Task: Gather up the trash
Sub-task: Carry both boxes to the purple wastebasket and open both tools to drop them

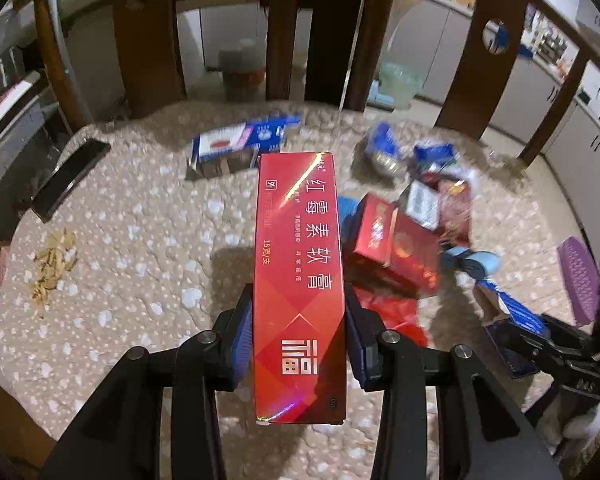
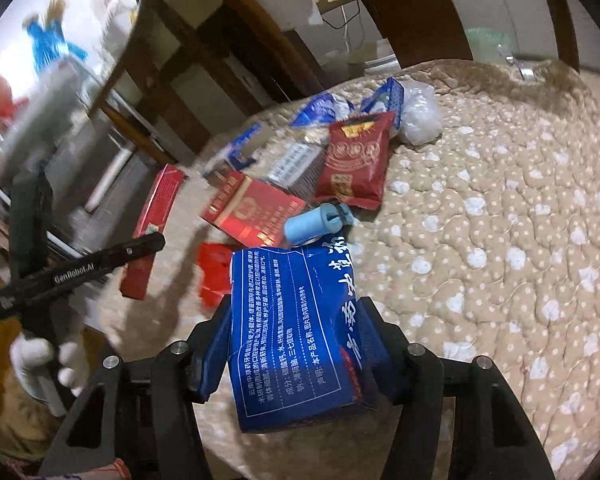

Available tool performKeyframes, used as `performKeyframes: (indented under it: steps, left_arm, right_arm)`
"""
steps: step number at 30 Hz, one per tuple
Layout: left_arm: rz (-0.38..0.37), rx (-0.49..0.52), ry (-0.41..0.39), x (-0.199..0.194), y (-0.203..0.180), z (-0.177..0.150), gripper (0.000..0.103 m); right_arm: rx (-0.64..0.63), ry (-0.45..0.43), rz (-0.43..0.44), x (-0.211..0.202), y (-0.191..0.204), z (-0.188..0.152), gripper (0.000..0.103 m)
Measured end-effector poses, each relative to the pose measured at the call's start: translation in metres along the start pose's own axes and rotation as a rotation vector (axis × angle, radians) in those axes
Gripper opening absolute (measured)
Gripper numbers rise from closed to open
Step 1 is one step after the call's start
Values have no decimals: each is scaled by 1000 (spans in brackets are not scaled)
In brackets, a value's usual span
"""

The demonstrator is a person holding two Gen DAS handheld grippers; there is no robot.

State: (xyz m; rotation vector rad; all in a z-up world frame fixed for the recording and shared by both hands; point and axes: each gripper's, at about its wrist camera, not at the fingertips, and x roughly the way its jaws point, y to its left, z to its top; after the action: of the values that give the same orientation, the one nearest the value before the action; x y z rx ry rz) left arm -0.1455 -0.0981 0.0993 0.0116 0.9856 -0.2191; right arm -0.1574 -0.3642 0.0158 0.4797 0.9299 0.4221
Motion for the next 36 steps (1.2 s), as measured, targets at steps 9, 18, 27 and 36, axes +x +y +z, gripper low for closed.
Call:
performKeyframes:
  steps: [9,18,27,36]
  left_arm:
    - [-87,91,-88,-40,-43,13,39]
    - [-183,233,-95,-38,-120,38,39]
    - [-311,388,-41,-12,-231,54,39]
    - [-478,522,55,25,-361,44,39]
  right_arm:
    - [92,-153,46,-63,-19,13,65]
    - [179,-318,-186,-156,-85,28,64]
    - [327,-479,-463,-238,-173,20,65]
    - [545,-551,-523,-281,-245,-6,65]
